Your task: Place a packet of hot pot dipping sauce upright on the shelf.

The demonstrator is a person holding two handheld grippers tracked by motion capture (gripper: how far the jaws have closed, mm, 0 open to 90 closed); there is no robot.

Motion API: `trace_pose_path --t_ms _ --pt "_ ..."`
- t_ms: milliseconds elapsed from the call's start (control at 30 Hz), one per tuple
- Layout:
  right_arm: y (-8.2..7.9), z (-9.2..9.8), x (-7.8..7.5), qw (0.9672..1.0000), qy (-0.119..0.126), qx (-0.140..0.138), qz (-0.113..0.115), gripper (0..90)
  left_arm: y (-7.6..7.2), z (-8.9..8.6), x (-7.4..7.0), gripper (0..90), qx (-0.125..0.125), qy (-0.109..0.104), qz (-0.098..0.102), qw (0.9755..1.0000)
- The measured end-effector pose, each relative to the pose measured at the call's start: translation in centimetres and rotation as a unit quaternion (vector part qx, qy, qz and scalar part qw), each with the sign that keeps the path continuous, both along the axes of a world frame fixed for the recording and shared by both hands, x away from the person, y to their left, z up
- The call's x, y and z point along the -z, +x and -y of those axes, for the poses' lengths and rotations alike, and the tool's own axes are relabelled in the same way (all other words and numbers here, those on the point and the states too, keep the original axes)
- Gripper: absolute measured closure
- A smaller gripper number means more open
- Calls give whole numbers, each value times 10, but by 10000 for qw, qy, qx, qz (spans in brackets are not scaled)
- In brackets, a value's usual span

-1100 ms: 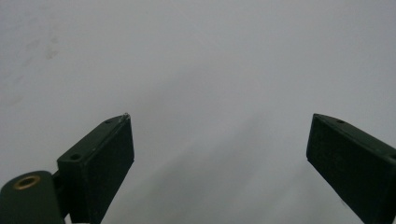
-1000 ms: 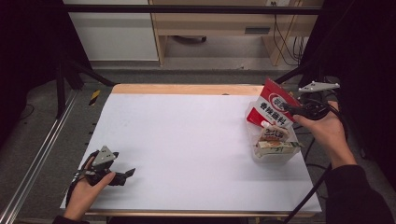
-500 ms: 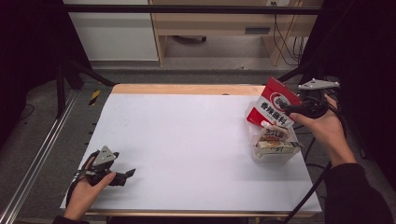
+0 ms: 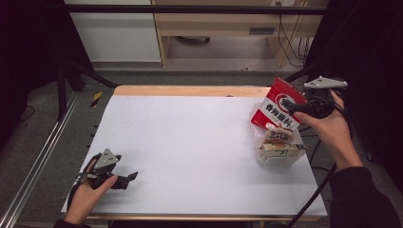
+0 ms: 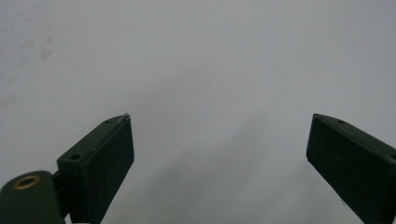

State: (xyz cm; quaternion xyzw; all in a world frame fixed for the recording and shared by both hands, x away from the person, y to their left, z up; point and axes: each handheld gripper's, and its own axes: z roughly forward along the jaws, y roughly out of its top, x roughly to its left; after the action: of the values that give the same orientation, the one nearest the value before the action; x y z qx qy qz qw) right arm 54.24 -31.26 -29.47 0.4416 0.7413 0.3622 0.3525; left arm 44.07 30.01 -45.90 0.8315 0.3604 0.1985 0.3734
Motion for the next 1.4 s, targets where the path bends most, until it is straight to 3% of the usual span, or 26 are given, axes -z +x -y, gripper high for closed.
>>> trace_pose_path --t_ms 333,667,833,1067,1400 --pt "-18 -28 -10 9994 179 -240 154 139 0 0 0 74 -5 16 17 10000" --pt "-49 -86 -6 9966 298 -733 224 106 -1 0 -1 66 -27 63 44 10000" --pt "-61 -114 6 9942 389 -992 169 100 -1 0 -1 60 -22 66 57 10000" --pt "-73 -142 36 9919 545 -1145 5 98 -1 0 -1 51 -38 68 68 9999" --pt "-84 -163 68 9906 697 -1168 -151 92 -1 -1 -2 48 -32 92 94 9999"
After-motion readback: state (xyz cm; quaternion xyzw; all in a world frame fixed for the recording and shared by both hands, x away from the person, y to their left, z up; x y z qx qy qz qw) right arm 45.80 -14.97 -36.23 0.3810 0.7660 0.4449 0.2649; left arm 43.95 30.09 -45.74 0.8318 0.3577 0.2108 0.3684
